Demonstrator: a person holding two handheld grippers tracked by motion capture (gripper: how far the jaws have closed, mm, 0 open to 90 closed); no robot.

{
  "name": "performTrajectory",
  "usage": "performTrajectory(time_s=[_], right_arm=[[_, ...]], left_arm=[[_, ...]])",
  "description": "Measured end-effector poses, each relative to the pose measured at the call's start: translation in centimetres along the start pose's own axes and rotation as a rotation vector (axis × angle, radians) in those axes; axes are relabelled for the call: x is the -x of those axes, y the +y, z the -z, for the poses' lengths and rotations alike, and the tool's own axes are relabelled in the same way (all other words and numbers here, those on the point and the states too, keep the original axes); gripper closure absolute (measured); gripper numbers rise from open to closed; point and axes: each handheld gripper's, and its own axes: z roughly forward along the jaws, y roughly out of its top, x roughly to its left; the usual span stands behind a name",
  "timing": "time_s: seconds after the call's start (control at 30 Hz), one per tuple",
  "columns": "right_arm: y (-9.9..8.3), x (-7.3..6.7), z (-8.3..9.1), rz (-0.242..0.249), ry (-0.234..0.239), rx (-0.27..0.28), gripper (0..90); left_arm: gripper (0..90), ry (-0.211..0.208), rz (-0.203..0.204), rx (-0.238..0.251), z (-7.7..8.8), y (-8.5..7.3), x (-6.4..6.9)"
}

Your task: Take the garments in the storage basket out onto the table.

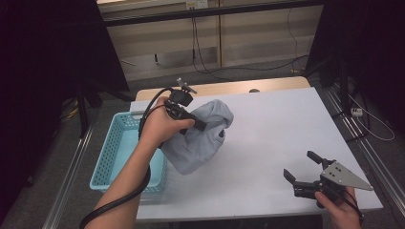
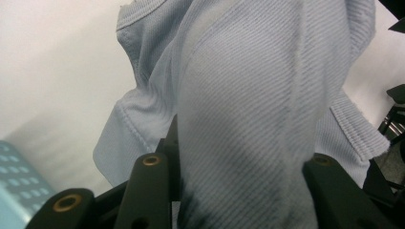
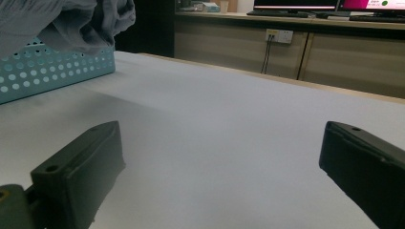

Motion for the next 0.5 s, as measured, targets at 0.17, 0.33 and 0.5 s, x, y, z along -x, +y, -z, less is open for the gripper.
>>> performTrajectory(time_s=[0.17,0.33,0.5], right_arm=[[0.0,0.0,0.0,0.001,0.001,-0.001,0.7],[0.0,0.0,0.0,0.0,0.001,-0.001,0.7],[0.0,0.0,0.0,0.001,0.001,-0.002,0.7]], left_arm=[[61.4,-0.015,0.001,-0.004,-1.3,-0.3,0.2],[61.1,-0.034,-0.01,-0.011,-2.5,-0.7,0.7],[60.8,-0.043,-0.027,-0.01,-3.6,-1.0,1.2]])
